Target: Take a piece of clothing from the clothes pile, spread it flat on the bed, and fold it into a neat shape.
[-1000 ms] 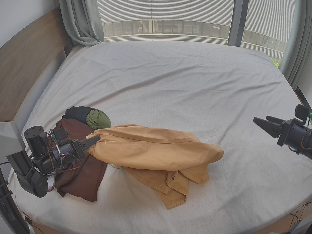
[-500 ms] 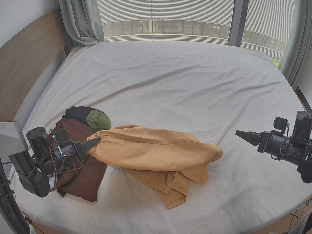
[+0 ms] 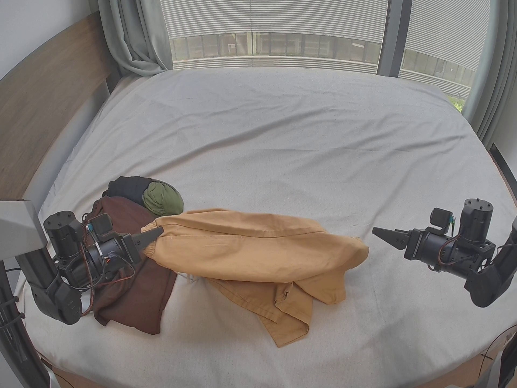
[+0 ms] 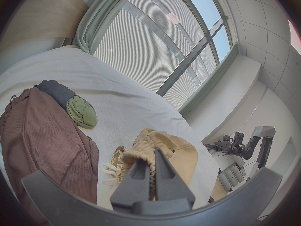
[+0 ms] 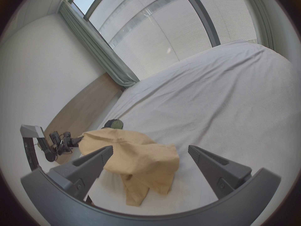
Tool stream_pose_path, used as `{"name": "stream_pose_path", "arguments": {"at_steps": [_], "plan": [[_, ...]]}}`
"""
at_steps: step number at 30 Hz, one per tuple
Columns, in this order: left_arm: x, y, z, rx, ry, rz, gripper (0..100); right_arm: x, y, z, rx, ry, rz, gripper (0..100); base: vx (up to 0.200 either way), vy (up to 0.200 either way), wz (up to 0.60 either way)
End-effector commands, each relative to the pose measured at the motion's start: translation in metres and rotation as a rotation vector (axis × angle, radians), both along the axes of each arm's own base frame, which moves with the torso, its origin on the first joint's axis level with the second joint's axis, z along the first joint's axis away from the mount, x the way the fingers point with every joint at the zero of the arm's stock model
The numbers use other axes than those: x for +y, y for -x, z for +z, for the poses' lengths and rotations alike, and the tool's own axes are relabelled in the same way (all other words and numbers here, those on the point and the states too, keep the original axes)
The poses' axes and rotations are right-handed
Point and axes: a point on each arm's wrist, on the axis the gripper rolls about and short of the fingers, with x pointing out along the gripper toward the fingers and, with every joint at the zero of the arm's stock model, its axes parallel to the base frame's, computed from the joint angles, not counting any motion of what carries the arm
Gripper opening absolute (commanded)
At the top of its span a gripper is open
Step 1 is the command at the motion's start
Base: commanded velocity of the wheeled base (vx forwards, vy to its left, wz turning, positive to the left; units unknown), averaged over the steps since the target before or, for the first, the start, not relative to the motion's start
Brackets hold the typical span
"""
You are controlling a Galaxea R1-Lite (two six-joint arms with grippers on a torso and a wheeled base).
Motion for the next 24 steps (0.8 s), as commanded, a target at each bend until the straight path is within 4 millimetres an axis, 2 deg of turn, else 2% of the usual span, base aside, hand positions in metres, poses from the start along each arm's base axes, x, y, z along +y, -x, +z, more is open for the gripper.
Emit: {"name": "stream_pose_path", "arguments": {"at_steps": [1,10,24], "plan": [[0.005,-0.003,-0.001,-0.001,0.001,0.017,0,0.005,-0.017,-0.036,0.092,-0.076,-0.018,100,0.0,0.0,0.0],[0.003,-0.003,-0.003,0.004,-0.003,0.011,0,0.007,-0.033,-0.067,0.132,-0.095,-0.026,100,0.0,0.0,0.0],[0.001,-0.003,-0.004,0.007,-0.003,0.003,0,0.018,-0.049,-0.092,0.16,-0.183,-0.027,100,0.0,0.0,0.0]]}}
